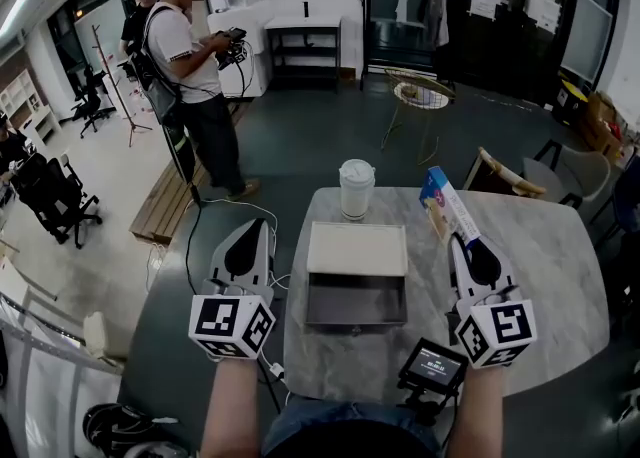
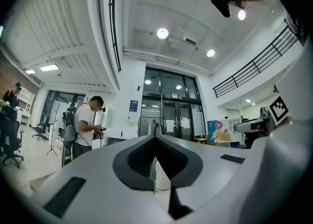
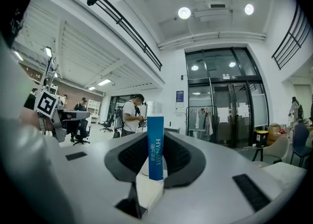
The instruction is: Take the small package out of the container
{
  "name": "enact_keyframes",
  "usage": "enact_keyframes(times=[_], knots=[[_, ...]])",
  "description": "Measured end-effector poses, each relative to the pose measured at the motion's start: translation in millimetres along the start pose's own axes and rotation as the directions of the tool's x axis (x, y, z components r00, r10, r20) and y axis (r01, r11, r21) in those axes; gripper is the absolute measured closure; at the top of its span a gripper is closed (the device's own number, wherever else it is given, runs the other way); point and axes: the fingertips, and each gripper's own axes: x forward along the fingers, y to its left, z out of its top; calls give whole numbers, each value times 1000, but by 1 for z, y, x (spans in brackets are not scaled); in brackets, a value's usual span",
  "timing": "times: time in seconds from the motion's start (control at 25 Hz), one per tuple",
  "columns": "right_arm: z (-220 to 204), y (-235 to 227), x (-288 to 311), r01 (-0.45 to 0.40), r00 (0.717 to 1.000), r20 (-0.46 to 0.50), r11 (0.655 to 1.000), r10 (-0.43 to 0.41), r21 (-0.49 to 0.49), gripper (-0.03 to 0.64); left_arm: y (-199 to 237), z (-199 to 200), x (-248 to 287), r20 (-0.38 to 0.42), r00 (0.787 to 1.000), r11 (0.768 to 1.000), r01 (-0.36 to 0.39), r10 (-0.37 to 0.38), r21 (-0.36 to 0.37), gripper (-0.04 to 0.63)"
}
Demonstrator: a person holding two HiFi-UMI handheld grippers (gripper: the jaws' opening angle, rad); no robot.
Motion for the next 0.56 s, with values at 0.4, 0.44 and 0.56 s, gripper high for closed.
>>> enact_keyframes(times=[0.4,0.44,0.56], knots=[[-6,-6,-3,14,1000,-17,1000,-14,3,523,-6,-2,3,0,1000,1000,4,-4,-1,583],[-6,-6,-3,14,1000,-18,1000,-14,3,523,-6,-2,3,-1,1000,1000,4,-4,-1,583],[-6,-7,-4,10,1000,-24,1000,-10,0,523,-9,-3,5,-6,1000,1000,5,-5,1,583]])
